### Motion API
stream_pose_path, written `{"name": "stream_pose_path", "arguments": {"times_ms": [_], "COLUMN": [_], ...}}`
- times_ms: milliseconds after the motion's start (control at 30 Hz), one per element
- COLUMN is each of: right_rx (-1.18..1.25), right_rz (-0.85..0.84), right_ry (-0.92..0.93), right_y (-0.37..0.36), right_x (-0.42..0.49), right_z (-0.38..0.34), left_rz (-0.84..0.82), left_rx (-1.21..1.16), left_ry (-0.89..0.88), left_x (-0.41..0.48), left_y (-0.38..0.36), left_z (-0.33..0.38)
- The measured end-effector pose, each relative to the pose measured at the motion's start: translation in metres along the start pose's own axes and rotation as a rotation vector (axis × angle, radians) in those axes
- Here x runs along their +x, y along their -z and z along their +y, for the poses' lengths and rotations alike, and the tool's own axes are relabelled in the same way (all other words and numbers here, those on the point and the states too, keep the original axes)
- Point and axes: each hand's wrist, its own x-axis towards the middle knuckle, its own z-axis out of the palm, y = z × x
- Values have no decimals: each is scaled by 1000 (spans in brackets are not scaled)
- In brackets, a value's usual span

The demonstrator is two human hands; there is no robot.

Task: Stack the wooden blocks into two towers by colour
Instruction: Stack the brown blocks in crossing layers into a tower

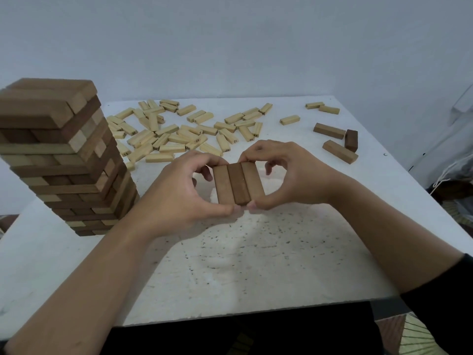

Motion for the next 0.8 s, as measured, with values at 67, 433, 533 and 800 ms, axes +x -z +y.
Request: {"name": "stream_pose_path", "arguments": {"times_ms": [67, 433, 533, 800], "right_rx": [-2, 29, 43, 86], "right_rz": [20, 146, 156, 190], "right_ry": [2, 150, 215, 285], "right_y": [4, 38, 48, 72], "right_x": [-1, -5, -4, 7], "right_z": [-4, -49, -66, -109], "left_rz": [15, 57, 54, 117], "left_rx": [-1, 93, 77, 48], "left_ry": [-20, -171, -207, -276], "left_x": [1, 0, -1, -7], "left_y": [3, 38, 54, 93], "left_z": [5, 50, 63, 97]}}
